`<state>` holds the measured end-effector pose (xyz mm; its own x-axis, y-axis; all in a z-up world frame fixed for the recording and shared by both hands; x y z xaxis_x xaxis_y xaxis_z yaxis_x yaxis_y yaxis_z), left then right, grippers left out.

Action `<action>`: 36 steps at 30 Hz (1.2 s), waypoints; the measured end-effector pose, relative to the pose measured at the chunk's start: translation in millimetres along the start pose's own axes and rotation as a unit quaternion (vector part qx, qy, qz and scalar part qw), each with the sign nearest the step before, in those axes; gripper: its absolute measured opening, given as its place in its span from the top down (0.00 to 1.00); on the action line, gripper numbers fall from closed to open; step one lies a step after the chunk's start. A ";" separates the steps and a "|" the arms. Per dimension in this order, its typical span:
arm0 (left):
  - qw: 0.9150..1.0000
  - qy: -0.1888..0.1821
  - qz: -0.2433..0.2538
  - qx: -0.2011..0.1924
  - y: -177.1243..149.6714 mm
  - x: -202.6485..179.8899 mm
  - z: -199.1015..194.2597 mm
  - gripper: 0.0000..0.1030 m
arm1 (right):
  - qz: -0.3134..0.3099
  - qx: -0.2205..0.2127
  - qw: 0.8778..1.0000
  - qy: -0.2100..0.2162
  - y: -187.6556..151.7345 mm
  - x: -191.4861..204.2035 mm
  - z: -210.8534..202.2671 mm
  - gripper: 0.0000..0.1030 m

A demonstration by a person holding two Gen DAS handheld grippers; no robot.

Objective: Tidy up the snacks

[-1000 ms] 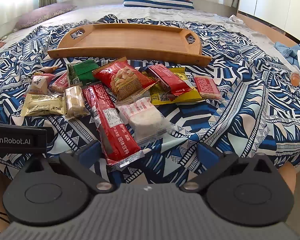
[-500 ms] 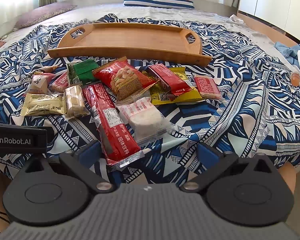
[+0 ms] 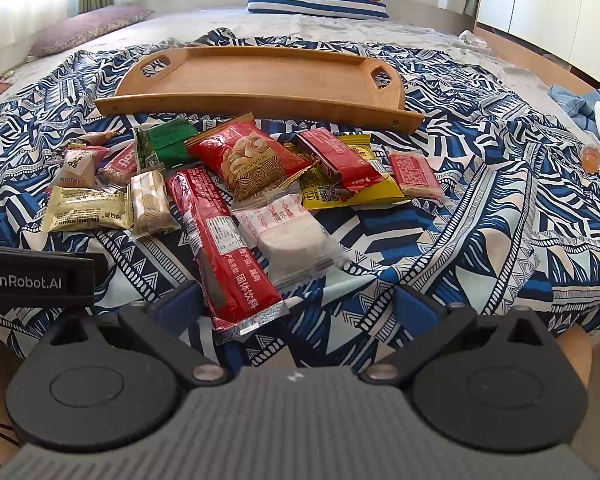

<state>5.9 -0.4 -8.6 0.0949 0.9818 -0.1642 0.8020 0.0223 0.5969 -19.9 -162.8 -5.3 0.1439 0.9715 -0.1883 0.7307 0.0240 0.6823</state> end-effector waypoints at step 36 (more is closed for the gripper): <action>1.000 0.005 -0.001 0.000 3.0 0.0 -1.6 0.00 | -0.010 -0.014 1.000 -0.007 -2.6 3.5 -0.9 0.00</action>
Point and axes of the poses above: each gripper's, at about its wrist camera, not at the fingertips, and z roughly the way its jaws point, x to its left, y to its top, the point moved 1 cm from there along z, roughly the way its jaws point, and after that the axes turned 12 degrees about -y, right-handed, at the moved point
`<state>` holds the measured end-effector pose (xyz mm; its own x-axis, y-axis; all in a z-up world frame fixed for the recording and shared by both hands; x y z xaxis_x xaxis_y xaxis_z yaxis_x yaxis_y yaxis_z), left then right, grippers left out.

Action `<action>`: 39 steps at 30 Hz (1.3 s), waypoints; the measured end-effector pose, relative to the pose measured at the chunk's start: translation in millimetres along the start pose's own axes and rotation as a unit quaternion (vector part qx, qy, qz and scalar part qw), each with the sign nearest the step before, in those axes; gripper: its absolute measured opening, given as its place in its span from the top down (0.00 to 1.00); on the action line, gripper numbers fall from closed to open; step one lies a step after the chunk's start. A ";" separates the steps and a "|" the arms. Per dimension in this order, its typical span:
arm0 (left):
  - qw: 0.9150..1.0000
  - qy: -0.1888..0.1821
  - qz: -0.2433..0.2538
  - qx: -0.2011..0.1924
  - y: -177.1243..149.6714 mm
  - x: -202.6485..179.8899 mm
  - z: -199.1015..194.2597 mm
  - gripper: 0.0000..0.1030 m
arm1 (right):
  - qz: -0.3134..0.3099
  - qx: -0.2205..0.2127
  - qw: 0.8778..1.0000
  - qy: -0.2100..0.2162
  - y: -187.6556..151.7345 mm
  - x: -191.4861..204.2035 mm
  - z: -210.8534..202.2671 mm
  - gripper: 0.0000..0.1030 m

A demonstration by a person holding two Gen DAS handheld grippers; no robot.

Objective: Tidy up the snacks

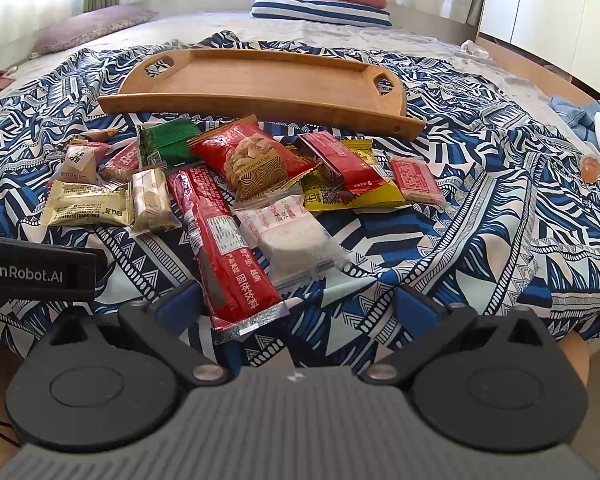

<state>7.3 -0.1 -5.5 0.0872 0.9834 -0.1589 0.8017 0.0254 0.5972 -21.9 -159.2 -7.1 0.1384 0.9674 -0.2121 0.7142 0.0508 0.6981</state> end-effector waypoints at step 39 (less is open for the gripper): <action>0.988 -0.029 0.069 -0.133 1.2 -15.0 -28.2 0.12 | 0.044 -0.128 0.990 0.042 1.9 -27.2 -30.4 0.10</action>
<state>-9.7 -9.7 19.7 0.2247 0.9691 -0.1015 0.5961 -0.0543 0.8010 -45.2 -177.9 20.8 0.1267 0.9876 -0.0924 0.5025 0.0164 0.8644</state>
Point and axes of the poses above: each gripper's, at about its wrist camera, not at the fingertips, and z roughly the way its jaws point, x to its left, y to its top, the point moved 1 cm from there along z, roughly the way its jaws point, and after that the axes turned 12 degrees about -y, right-handed, at the moved point
